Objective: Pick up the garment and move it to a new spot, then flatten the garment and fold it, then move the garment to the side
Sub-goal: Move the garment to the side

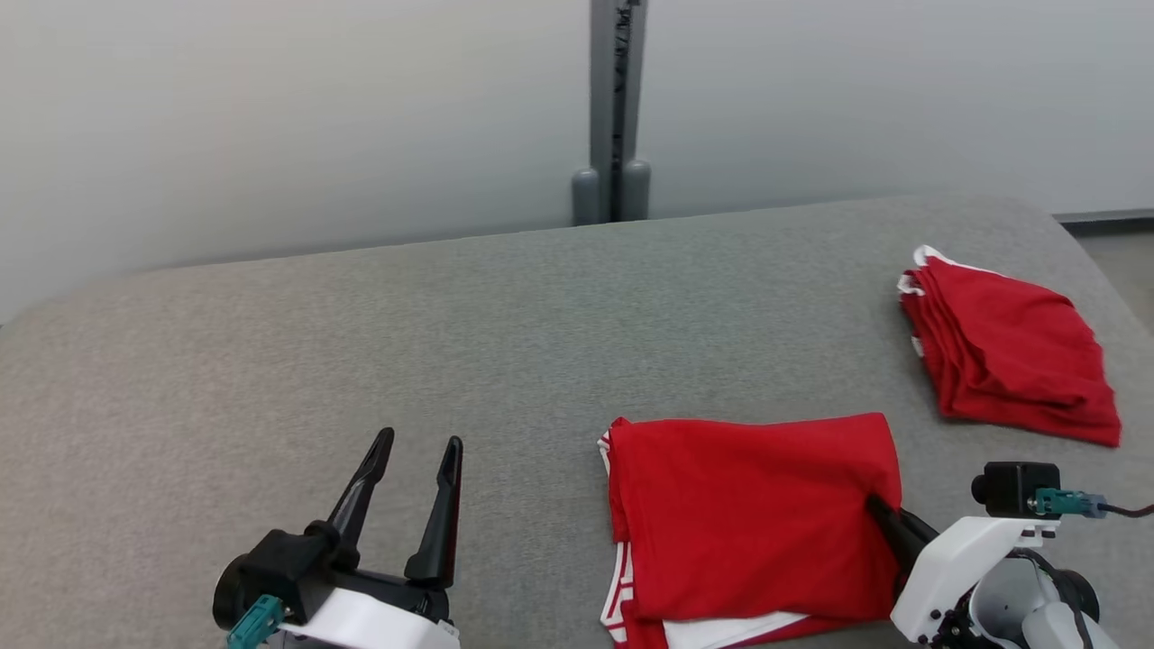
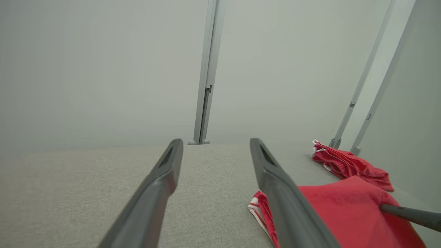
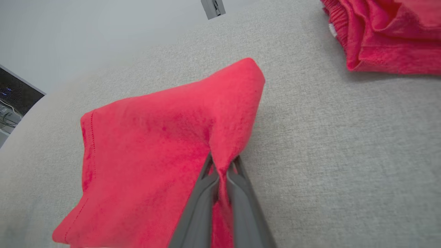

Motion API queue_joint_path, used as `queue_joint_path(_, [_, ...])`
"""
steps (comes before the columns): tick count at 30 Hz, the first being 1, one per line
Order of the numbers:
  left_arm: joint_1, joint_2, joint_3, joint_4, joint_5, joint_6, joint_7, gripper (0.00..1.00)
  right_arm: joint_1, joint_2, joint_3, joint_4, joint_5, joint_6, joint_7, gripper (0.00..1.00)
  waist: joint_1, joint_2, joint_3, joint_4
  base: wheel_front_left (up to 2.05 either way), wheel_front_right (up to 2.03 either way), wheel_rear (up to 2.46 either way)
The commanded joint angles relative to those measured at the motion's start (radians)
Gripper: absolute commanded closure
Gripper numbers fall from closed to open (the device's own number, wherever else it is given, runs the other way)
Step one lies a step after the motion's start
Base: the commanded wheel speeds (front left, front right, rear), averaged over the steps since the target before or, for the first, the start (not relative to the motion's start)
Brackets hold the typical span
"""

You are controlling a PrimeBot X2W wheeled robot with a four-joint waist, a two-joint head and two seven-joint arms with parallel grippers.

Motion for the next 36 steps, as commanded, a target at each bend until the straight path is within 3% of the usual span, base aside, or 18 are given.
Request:
queue_joint_path(1, [-0.017, 0.004, -0.002, 0.003, -0.004, 0.002, -0.004, 0.00, -0.004, -0.005, 0.005, -0.004, 0.005, 0.000, -0.008, 1.00, 0.0000, 0.0000, 0.012, -0.068, 0.00, 0.00, 0.00])
queue_joint_path(8, [-0.039, 0.004, -0.033, 0.013, -0.011, 0.005, -0.004, 0.00, -0.012, -0.014, 0.020, -0.005, 0.019, 0.000, -0.026, 1.00, 0.0000, 0.0000, 0.024, -0.140, 0.00, 0.00, 0.00])
queue_joint_path(14, [-0.048, 0.004, -0.046, 0.021, -0.011, 0.011, -0.004, 0.00, -0.031, -0.033, 0.066, -0.021, 0.025, 0.000, -0.065, 1.00, 0.0000, 0.0000, 0.033, -0.162, 0.00, 0.00, 0.00])
queue_joint_path(24, [-0.085, 0.003, -0.063, 0.021, -0.004, 0.018, -0.004, 0.00, -0.198, -0.117, 0.210, -0.019, 0.067, 0.000, -0.117, 1.00, 0.0000, 0.0000, 0.110, -0.138, 0.00, 0.00, 0.00])
queue_joint_path(36, [-0.157, 0.004, -0.078, 0.034, 0.011, 0.022, -0.004, 0.00, -0.511, -0.242, 0.340, 0.106, 0.163, 0.000, -0.170, 1.00, 0.0000, 0.0000, 0.222, -0.102, 0.00, 0.00, 0.00])
